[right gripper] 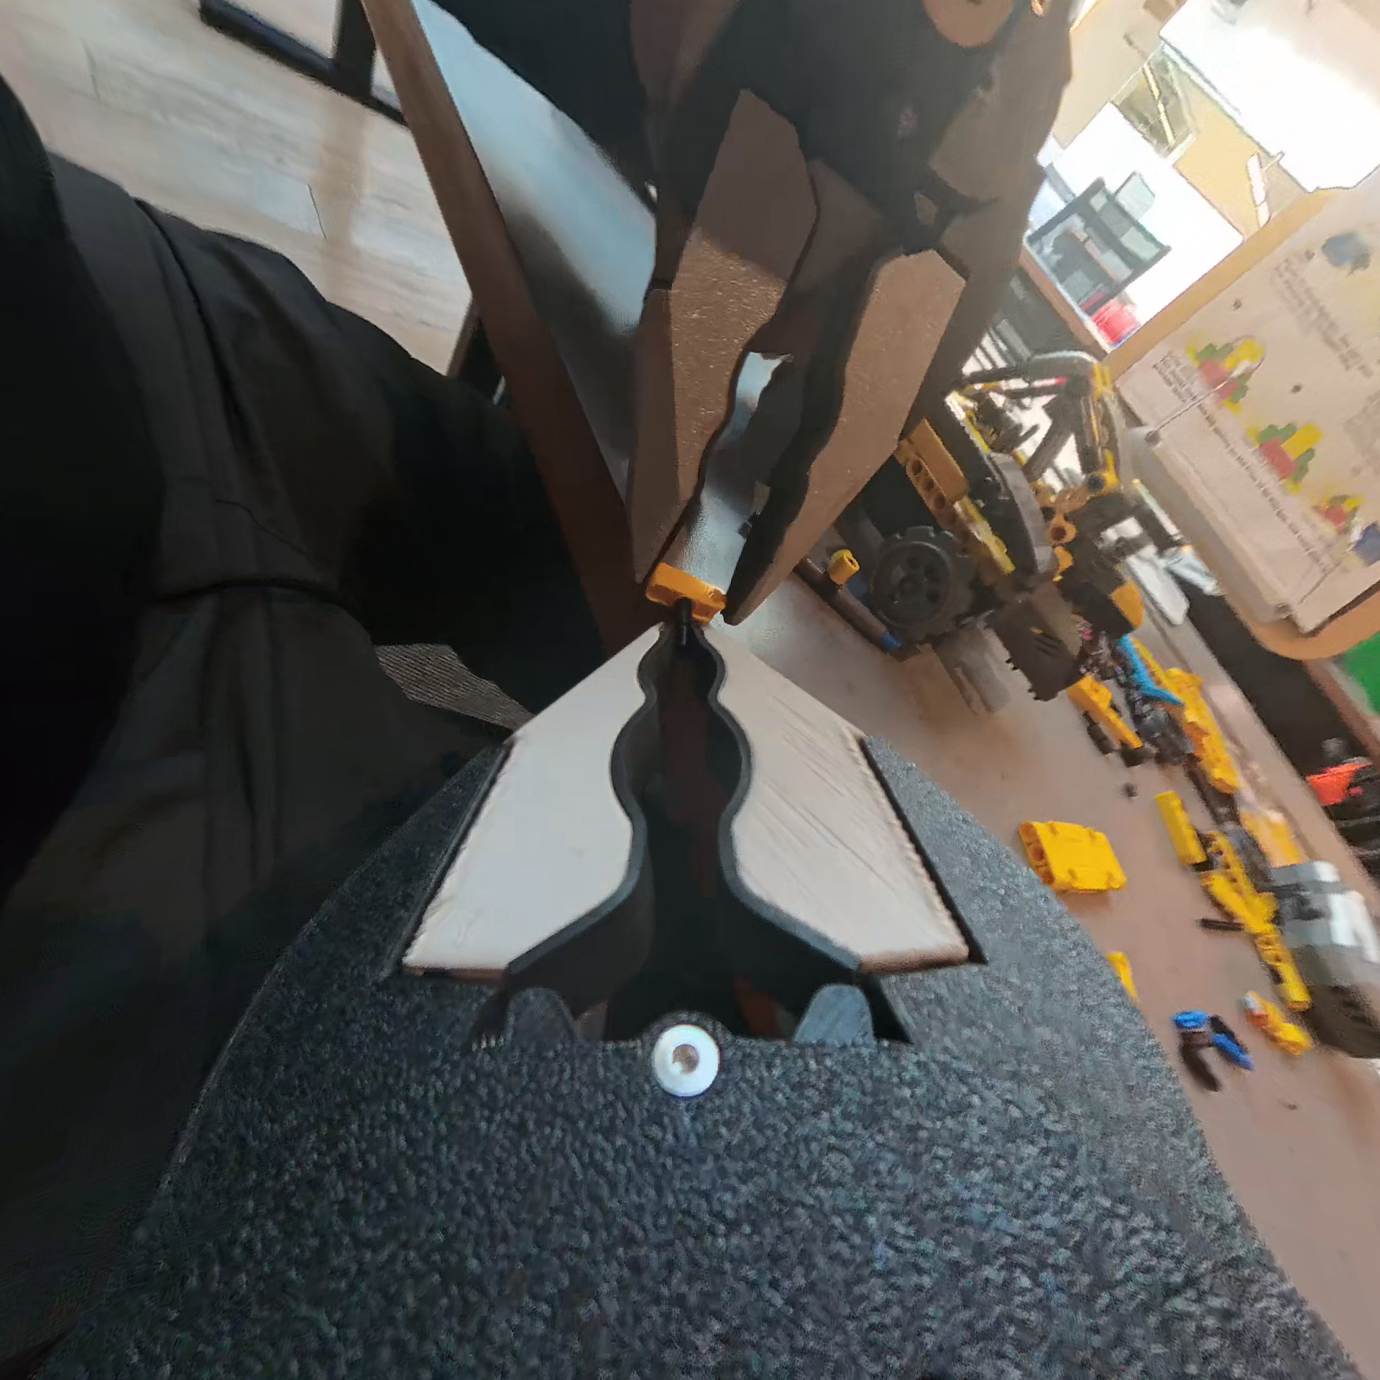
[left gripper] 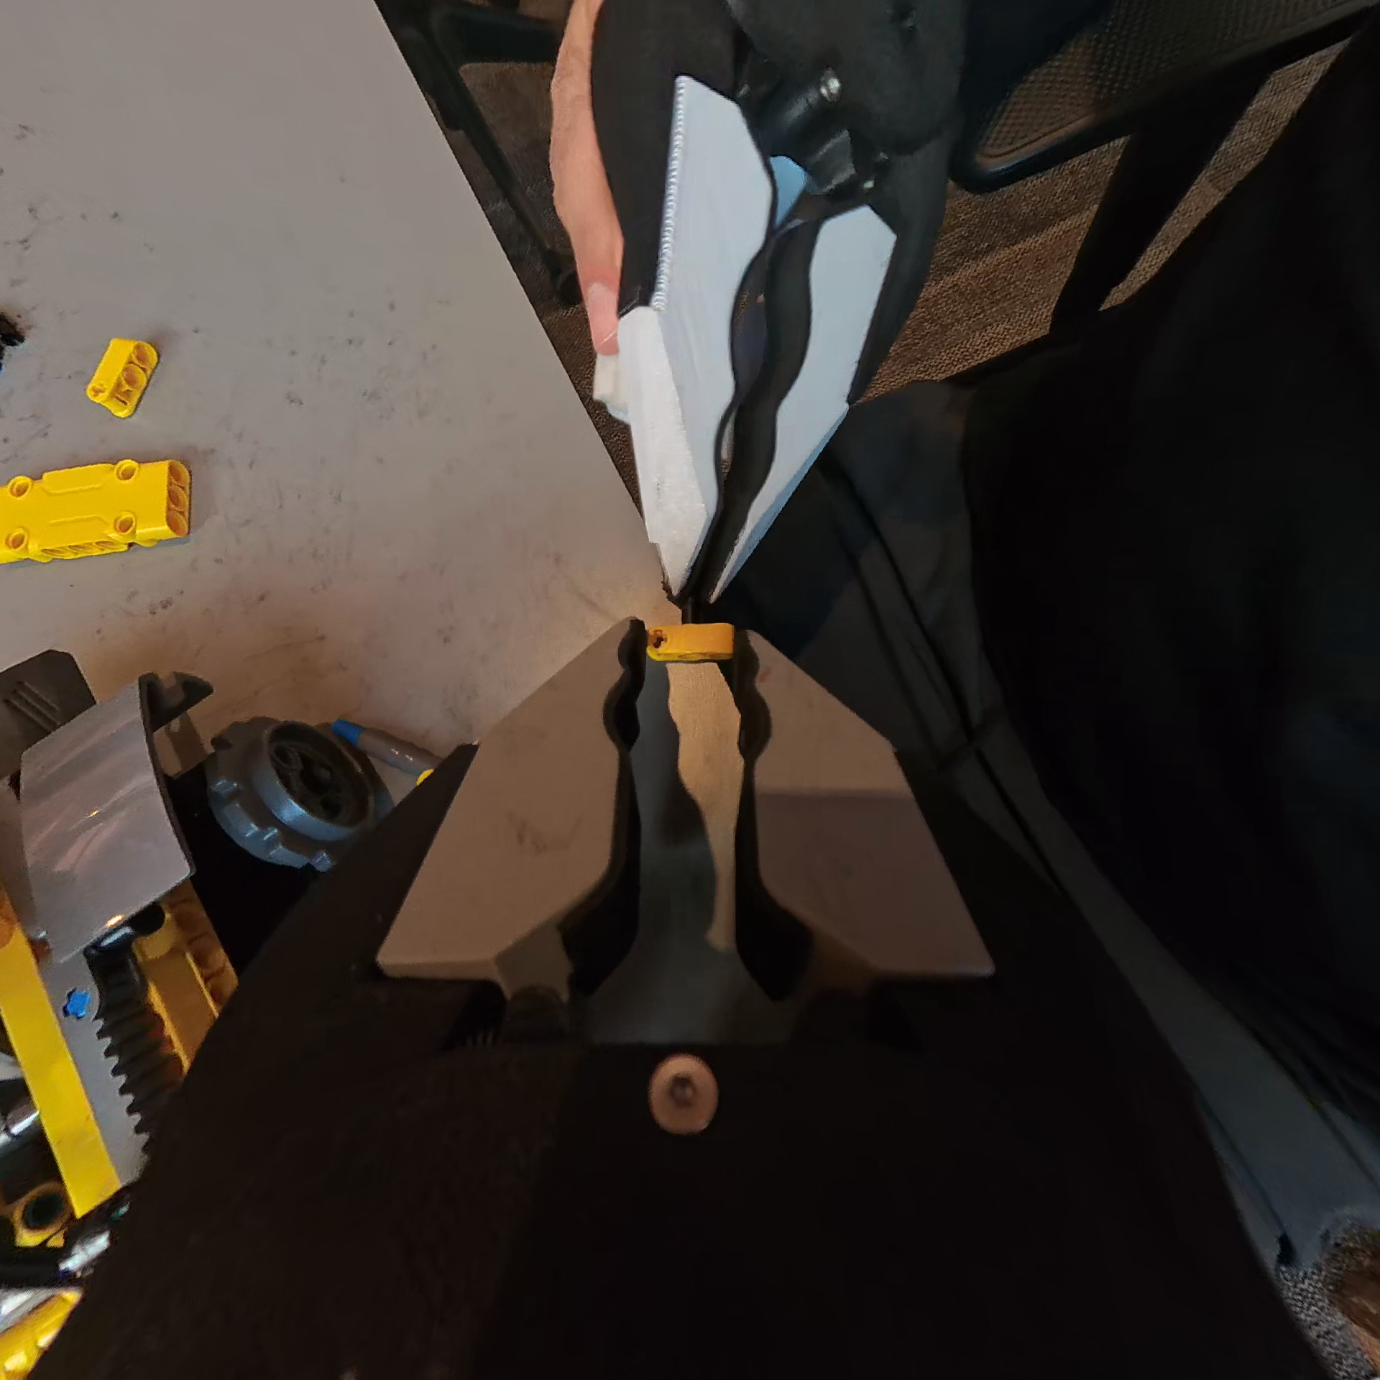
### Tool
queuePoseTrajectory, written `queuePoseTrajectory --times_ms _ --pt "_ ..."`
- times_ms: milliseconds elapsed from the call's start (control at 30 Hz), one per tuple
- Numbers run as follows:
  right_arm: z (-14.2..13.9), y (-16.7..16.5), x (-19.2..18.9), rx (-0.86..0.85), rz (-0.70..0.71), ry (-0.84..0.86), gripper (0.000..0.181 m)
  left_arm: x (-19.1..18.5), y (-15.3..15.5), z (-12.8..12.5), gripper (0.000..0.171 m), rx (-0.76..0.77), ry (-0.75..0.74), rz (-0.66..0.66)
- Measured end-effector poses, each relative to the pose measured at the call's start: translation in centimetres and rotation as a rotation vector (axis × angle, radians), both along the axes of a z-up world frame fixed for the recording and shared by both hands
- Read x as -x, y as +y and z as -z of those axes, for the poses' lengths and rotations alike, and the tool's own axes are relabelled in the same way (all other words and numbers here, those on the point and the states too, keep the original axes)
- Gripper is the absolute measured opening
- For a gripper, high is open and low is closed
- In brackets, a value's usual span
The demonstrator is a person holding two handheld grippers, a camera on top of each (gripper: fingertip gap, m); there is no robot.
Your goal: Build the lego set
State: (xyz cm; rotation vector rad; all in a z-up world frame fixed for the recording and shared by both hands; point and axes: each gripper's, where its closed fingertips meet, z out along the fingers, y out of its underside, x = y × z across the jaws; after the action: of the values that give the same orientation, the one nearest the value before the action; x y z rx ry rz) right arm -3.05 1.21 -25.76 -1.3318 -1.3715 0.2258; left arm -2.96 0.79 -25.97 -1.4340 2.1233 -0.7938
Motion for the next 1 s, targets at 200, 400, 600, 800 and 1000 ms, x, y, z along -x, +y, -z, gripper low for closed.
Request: queuePoseTrajectory --times_ms 200,400,600,800,1000 --pt "-0.1 0.1 0.0 -0.177 0.032 -0.113 0.005 0.1 0.1 0.0 0.021 0.013 -0.003 0.0" --pt "-0.2 0.1 0.1 -0.192 0.037 -0.116 0.003 0.2 0.1 0.0 0.021 0.008 -0.004 -0.005" --pt "-0.2 0.1 0.2 -0.109 0.045 -0.092 0.005 0.2 0.1 0.0 0.021 0.008 -0.012 -0.015" --pt "-0.4 0.2 0.6 0.245 0.051 0.07 0.004 0.4 0.3 0.0 0.021 -0.018 -0.01 -0.024" --pt "-0.9 0.0 1.6 0.421 0.047 0.095 0.002 0.2 0.0 0.0 0.021 -0.028 -0.02 -0.029"
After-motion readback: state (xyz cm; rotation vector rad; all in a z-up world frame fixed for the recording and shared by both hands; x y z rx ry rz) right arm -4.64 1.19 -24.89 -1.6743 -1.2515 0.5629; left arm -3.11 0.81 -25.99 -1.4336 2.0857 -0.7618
